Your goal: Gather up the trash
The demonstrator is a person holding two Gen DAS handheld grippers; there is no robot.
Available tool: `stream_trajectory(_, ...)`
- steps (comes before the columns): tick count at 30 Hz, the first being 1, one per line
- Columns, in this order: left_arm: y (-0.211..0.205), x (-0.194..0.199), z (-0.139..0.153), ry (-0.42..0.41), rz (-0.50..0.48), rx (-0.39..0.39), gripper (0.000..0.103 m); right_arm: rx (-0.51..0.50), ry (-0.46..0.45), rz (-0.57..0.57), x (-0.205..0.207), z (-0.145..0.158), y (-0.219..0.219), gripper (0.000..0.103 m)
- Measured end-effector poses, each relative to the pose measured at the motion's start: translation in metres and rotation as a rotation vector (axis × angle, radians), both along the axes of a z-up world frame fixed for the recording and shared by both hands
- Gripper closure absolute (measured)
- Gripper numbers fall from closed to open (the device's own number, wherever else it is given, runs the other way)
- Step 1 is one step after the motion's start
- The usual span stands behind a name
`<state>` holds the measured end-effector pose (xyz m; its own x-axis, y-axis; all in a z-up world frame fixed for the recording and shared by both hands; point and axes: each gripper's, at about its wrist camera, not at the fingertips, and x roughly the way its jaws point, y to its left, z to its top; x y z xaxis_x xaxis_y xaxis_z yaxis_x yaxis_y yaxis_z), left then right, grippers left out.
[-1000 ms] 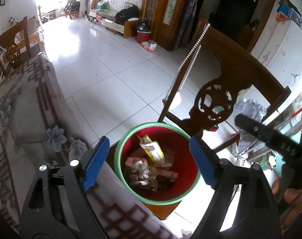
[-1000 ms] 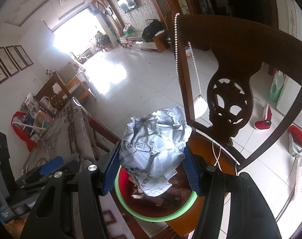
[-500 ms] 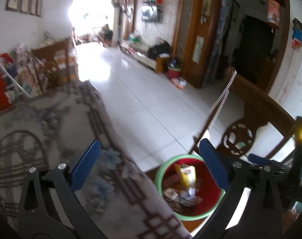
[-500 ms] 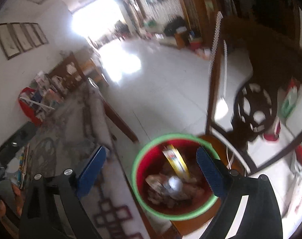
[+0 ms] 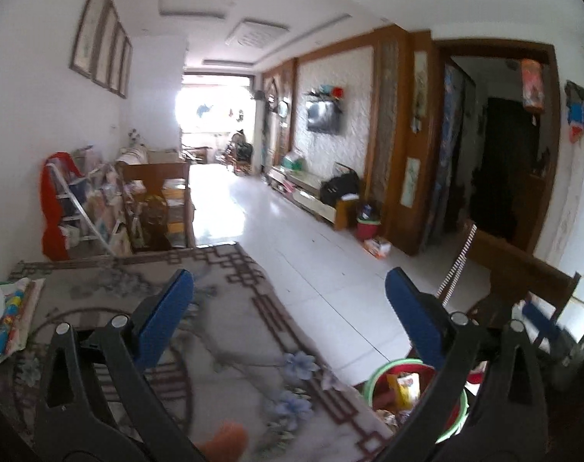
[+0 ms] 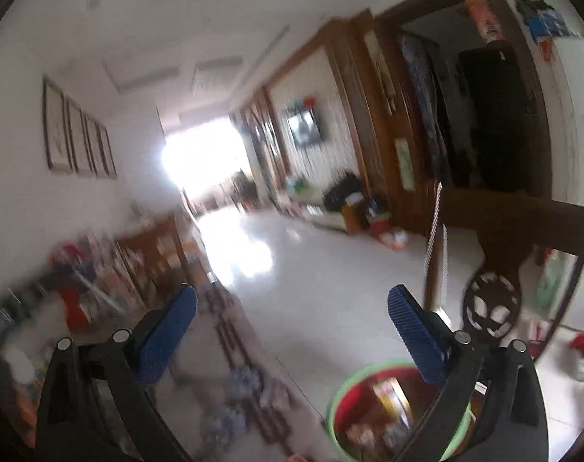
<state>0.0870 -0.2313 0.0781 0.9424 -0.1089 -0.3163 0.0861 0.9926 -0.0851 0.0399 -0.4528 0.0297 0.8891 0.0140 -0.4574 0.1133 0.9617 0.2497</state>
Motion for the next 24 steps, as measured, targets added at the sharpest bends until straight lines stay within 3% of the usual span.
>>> stream_trajectory(9,0.074,-0.036,-0.001,-0.027,0.129,0.016,0.005,-0.064,0.033,0.068,-0.025,0.008,0.084,0.007)
stream_trajectory(24,0.168,-0.062,-0.013,0.082,0.170,-0.019,0.005,-0.042,0.059,0.125,-0.045,0.009,0.182,0.007)
